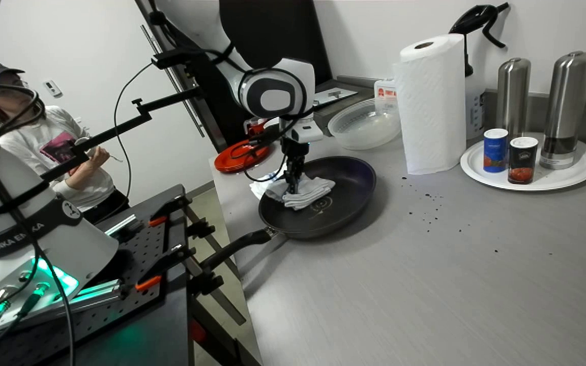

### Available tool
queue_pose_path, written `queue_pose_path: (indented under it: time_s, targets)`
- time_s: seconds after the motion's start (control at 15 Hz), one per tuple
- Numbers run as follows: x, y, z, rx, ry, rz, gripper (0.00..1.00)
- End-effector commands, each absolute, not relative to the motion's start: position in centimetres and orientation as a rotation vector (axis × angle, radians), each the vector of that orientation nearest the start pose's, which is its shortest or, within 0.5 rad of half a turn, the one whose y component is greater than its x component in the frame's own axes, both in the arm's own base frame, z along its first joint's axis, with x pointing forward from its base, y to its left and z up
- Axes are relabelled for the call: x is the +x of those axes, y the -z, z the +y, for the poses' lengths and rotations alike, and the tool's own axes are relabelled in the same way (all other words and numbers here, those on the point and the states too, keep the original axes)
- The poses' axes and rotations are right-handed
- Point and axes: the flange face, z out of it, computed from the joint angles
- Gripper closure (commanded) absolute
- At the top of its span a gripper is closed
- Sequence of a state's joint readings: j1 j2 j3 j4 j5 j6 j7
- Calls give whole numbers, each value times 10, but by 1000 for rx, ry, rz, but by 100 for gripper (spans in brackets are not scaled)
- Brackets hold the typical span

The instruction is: Pick up the white towel with blue stripes from the table, wipe inside the black pan, and put the towel back on the table.

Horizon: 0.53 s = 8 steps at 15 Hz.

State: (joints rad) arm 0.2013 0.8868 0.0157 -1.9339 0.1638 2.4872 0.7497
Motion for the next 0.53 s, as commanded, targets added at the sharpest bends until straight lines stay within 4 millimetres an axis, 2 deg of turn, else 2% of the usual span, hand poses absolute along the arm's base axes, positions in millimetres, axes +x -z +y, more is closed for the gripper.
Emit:
queue_pose_path:
  time_s: [0.0, 0.2, 0.47]
  targets:
    - [534, -1, 121, -2927, -603, 1030, 97]
    - [539, -13, 112, -2887, -630, 977, 97]
    - [546, -41, 97, -2808, -664, 849, 97]
